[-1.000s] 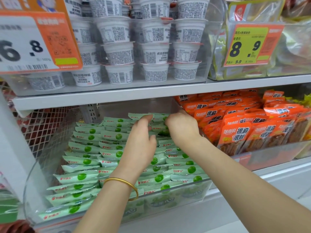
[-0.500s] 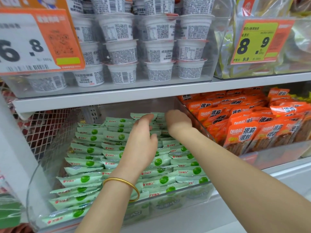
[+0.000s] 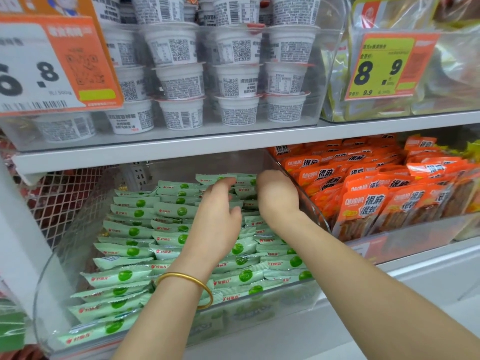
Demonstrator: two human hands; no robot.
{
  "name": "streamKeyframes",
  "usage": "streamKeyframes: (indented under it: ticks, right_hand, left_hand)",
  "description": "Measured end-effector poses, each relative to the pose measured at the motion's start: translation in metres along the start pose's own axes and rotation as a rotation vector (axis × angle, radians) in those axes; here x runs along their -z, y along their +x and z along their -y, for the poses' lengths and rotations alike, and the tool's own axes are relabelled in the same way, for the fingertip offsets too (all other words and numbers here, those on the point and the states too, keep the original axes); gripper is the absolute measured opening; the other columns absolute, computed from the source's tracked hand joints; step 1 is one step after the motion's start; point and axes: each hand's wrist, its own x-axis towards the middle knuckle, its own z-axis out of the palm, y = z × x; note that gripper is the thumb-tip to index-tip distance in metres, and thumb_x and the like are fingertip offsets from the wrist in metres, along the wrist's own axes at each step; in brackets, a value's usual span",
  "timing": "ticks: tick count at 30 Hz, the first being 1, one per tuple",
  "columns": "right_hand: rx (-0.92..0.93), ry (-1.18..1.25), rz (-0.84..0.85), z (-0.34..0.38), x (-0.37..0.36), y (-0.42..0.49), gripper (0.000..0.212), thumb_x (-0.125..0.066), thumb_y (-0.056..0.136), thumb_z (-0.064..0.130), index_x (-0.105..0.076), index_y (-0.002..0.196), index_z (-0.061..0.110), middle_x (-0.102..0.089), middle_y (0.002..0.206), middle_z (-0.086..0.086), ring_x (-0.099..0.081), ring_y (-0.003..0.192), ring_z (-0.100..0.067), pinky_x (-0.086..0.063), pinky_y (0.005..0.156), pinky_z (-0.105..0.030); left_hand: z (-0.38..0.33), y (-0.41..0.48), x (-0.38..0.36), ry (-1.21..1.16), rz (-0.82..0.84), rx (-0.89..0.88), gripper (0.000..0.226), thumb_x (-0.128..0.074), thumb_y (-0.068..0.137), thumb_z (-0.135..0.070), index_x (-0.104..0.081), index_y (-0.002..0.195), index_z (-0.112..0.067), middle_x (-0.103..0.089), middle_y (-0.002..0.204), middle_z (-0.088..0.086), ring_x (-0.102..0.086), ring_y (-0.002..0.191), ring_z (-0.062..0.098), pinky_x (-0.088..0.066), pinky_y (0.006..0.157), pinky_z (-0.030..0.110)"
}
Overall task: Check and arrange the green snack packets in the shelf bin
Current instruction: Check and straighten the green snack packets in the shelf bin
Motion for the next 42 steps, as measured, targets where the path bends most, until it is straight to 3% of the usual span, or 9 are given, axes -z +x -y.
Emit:
streamKeyframes:
  ticks: [7, 13, 20, 25, 28, 31, 34, 38, 42]
  right_hand:
    - [0.123, 0.018, -0.269, -0.007, 0.011, -0.031, 0.025, -0.049, 0.08, -0.013, -0.06, 0.094, 0.003, -0.058, 0.104, -0.014, -0.062, 0.091, -0.033, -0.04, 0.064, -0.033]
    - [0.369, 0.074, -0.527, 0.002, 0.012, -0.05, 0.031, -0.083, 0.049, -0.005, -0.064, 0.069, 0.009, -0.06, 0.068, -0.006, -0.057, 0.049, -0.027, -0.04, 0.038, -0.023]
    - [0.691, 0.312, -0.51, 0.048, 0.018, -0.071, 0.016, -0.071, 0.069, -0.004, -0.064, 0.08, 0.004, -0.061, 0.077, -0.01, -0.06, 0.066, -0.033, -0.051, 0.051, -0.042]
    - [0.892, 0.446, -0.551, 0.102, 0.024, -0.078, 0.011, -0.069, 0.071, -0.002, -0.067, 0.081, 0.004, -0.064, 0.076, -0.009, -0.059, 0.072, -0.032, -0.05, 0.062, -0.041]
    - [0.944, 0.558, -0.562, 0.133, 0.026, -0.088, 0.008, -0.065, 0.08, 0.012, -0.072, 0.084, 0.011, -0.069, 0.077, -0.001, -0.053, 0.071, -0.028, -0.046, 0.063, -0.037]
    - [0.943, 0.609, -0.604, 0.152, 0.023, -0.098, 0.009, -0.067, 0.079, 0.024, -0.074, 0.084, 0.022, -0.068, 0.073, 0.01, -0.042, 0.074, -0.021, -0.035, 0.067, -0.032]
    - [0.941, 0.684, -0.539, 0.166, 0.017, -0.107, 0.01, -0.066, 0.08, 0.028, -0.074, 0.087, 0.026, -0.066, 0.075, 0.012, -0.047, 0.086, -0.023, -0.034, 0.074, -0.034]
    - [0.908, 0.931, -0.218, 0.183, 0.011, -0.118, 0.02, -0.059, 0.086, 0.025, -0.07, 0.104, 0.026, -0.061, 0.094, 0.005, -0.054, 0.097, -0.019, -0.044, 0.082, -0.035]
    - [0.877, 1.056, -0.045, 0.185, 0.001, -0.133, 0.032, -0.059, 0.09, 0.02, -0.059, 0.122, 0.025, -0.05, 0.101, 0.008, -0.047, 0.082, 0.003, -0.04, 0.076, -0.013]
  left_hand:
    - [0.0, 0.0, -0.001, -0.004, -0.016, 0.031, 0.055, -0.053, 0.09, -0.005, -0.035, 0.142, -0.014, -0.038, 0.143, 0.008, -0.044, 0.129, 0.021, -0.038, 0.108, 0.04]
    - [-0.003, -0.015, 0.015, 0.078, -0.105, 0.013, 0.057, -0.067, 0.086, -0.022, -0.043, 0.136, -0.014, -0.047, 0.134, 0.004, -0.044, 0.124, 0.016, -0.036, 0.104, 0.028]
    - [0.004, -0.055, 0.078, 0.262, -0.271, 0.027, 0.016, -0.067, 0.083, -0.025, -0.058, 0.095, -0.018, -0.057, 0.093, -0.002, -0.051, 0.09, 0.016, -0.035, 0.073, 0.028]
    - [0.005, -0.088, 0.123, 0.28, -0.32, 0.177, 0.021, -0.063, 0.086, -0.03, -0.052, 0.081, -0.013, -0.051, 0.071, -0.002, -0.047, 0.063, 0.011, -0.031, 0.052, 0.025]
    - [0.013, -0.109, 0.15, 0.269, -0.353, 0.24, 0.024, -0.064, 0.085, -0.029, -0.054, 0.081, -0.009, -0.052, 0.069, 0.002, -0.049, 0.062, 0.016, -0.035, 0.055, 0.03]
    - [0.02, -0.129, 0.171, 0.241, -0.37, 0.294, 0.022, -0.066, 0.084, -0.028, -0.057, 0.084, -0.007, -0.053, 0.071, 0.002, -0.044, 0.056, 0.008, -0.033, 0.049, 0.02]
    - [0.026, -0.144, 0.184, 0.191, -0.39, 0.339, 0.019, -0.067, 0.084, -0.027, -0.057, 0.082, -0.011, -0.053, 0.067, -0.002, -0.046, 0.051, 0.001, -0.034, 0.046, 0.014]
    - [0.031, -0.154, 0.199, 0.051, -0.401, 0.374, 0.009, -0.065, 0.086, -0.025, -0.06, 0.088, -0.018, -0.062, 0.074, 0.002, -0.054, 0.056, -0.001, -0.044, 0.052, 0.016]
    - [0.04, -0.164, 0.208, -0.063, -0.368, 0.436, 0.014, -0.059, 0.091, -0.025, -0.061, 0.105, -0.023, -0.07, 0.09, -0.004, -0.067, 0.077, 0.007, -0.056, 0.06, 0.026]
